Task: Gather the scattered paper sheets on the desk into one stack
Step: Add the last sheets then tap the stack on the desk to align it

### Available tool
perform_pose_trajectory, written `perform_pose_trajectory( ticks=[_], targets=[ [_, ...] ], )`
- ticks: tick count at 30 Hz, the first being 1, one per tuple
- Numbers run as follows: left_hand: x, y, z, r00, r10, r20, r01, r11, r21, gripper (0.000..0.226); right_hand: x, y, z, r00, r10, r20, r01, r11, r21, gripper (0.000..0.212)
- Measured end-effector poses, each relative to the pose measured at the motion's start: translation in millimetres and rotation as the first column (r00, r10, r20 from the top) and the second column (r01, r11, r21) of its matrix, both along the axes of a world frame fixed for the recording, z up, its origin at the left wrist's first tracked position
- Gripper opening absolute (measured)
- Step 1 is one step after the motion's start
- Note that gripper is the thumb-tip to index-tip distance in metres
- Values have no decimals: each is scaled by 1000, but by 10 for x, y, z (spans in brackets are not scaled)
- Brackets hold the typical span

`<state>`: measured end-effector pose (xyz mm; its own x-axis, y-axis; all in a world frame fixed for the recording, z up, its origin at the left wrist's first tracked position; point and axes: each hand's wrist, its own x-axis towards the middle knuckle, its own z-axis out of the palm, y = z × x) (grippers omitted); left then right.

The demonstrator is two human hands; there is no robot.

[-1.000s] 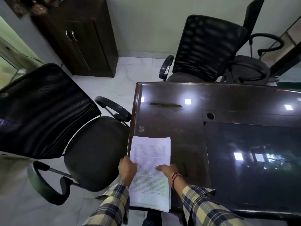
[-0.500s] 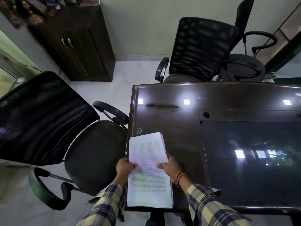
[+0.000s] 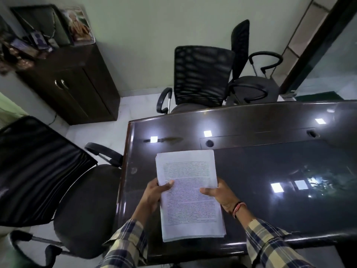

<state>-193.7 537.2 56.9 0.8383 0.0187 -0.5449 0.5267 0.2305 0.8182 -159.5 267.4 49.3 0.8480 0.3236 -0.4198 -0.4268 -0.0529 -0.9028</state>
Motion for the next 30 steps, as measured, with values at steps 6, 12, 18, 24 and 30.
perform_pose_trajectory(
  ticks=[6,12,18,24,30],
  targets=[
    [250,-1623,161,982,1,187,-24,992,123,31,124,-1436,144,979,-181,96,190,977,-101,40],
    [542,-3236,350,968,18,251,-72,975,208,21,259,-2817,345,914,-346,210,375,919,-119,43],
    [873,-4008,552,962,-13,271,-64,960,272,12,550,-3499,372,860,-420,291,464,880,-101,45],
    [1146,-4236,551,961,26,274,-110,949,295,15,930,-3670,393,849,-390,357,470,865,-173,32],
    [1139,-4192,246,976,19,219,-93,939,331,24,1098,-3685,291,908,-235,346,355,871,-339,25]
  ],
)
